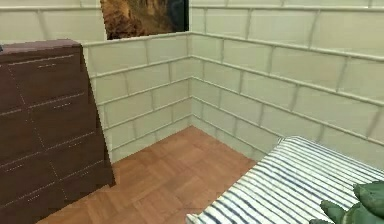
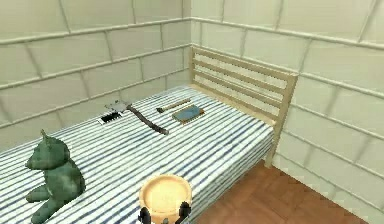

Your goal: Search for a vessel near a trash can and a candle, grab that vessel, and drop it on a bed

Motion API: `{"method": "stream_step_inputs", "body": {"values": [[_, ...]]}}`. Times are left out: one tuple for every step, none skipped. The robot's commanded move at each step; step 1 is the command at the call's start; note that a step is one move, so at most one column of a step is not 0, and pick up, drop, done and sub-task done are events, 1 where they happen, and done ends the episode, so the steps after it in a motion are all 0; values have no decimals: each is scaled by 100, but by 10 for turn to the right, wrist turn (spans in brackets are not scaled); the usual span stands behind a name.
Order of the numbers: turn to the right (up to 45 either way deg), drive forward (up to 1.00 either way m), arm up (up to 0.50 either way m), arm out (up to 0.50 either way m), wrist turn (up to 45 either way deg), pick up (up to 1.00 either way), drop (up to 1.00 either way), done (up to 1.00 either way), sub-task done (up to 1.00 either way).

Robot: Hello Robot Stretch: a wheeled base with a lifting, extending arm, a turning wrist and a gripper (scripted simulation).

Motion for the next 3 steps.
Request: {"method": "stream_step_inputs", "body": {"values": [[-450,0,0,0,0,0,0,0,0],[-150,0,0,0,0,0,0,0,0],[450,0,0,0,0,0,0,0,0]]}}
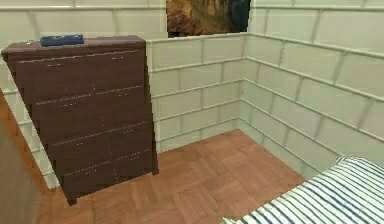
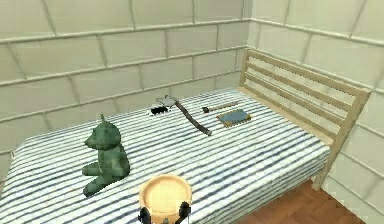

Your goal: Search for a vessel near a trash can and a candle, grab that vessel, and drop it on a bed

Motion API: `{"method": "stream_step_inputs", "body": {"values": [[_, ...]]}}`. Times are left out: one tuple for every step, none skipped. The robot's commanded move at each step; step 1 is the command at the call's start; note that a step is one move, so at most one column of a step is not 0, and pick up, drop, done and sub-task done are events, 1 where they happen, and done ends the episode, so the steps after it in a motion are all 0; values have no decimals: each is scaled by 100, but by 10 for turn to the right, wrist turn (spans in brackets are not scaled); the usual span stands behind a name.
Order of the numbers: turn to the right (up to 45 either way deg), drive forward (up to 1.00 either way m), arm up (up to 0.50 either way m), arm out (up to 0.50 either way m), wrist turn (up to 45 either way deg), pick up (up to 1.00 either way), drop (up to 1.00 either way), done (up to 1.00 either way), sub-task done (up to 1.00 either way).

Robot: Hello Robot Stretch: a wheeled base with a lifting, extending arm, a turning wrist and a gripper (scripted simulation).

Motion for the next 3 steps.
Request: {"method": "stream_step_inputs", "body": {"values": [[120,0,0,0,0,0,0,0,0],[0,0,0,50,0,0,0,0,0],[0,0,0,0,-450,0,0,0,0]]}}
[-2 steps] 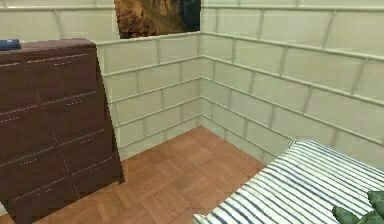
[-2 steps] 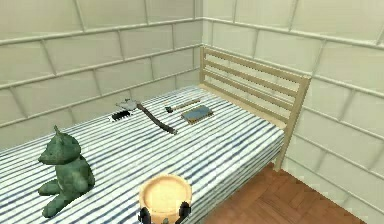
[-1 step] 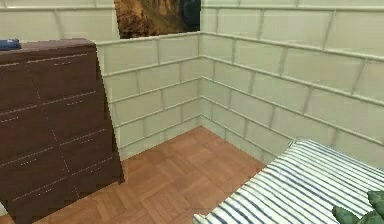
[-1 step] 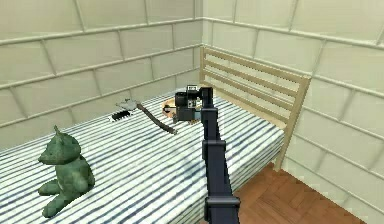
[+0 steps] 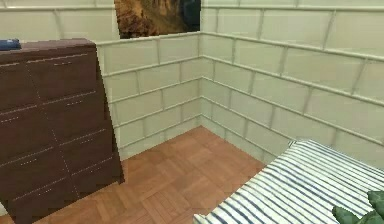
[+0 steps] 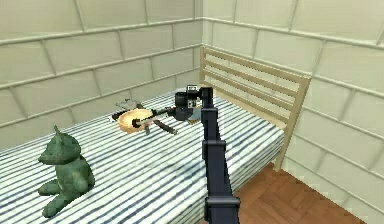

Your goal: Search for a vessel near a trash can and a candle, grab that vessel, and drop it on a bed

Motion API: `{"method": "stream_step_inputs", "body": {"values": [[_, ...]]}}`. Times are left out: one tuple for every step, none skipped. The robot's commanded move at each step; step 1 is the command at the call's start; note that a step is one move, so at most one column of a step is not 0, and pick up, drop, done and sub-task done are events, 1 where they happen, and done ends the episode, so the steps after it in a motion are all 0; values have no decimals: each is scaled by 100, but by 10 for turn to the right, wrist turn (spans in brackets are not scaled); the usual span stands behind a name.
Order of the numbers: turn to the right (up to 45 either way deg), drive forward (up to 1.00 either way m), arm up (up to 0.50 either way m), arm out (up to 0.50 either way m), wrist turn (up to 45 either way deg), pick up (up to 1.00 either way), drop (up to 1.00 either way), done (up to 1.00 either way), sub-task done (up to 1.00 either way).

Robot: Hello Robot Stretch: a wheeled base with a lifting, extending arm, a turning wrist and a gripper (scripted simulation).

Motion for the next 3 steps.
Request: {"method": "stream_step_inputs", "body": {"values": [[0,0,0,0,-360,0,0,0,0],[0,0,-6,0,0,0,0,0,0],[0,0,-32,0,0,0,0,0,0]]}}
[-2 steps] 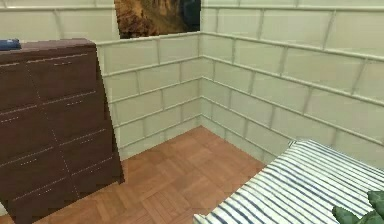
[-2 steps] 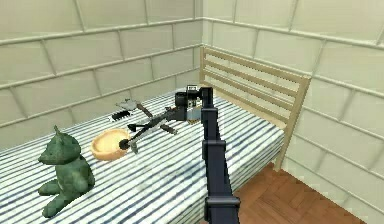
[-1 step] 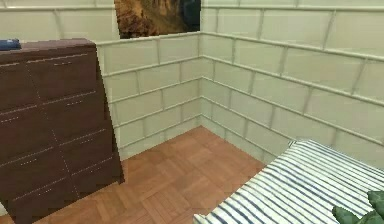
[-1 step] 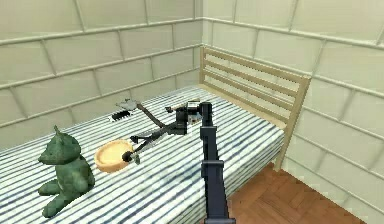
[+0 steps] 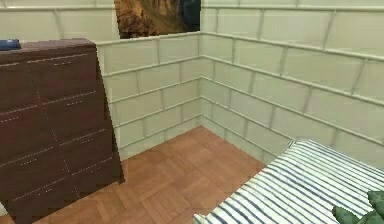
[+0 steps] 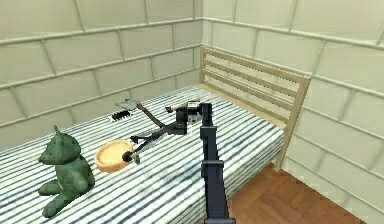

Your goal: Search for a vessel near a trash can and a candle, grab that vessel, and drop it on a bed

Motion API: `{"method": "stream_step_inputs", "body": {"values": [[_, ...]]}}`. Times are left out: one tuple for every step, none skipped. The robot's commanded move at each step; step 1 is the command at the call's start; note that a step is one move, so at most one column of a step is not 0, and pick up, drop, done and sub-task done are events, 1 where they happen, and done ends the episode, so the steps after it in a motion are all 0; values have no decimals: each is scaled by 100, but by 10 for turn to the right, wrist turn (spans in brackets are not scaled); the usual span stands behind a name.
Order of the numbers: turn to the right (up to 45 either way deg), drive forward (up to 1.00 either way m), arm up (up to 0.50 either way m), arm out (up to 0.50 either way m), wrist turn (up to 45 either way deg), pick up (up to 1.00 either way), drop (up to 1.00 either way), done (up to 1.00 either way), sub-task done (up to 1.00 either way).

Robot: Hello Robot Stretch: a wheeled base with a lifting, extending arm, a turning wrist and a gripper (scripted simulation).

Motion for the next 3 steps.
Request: {"method": "stream_step_inputs", "body": {"values": [[0,0,0,0,0,0,100,0,0],[0,0,10,0,0,0,0,0,0],[0,0,0,-8,0,0,0,0,0]]}}
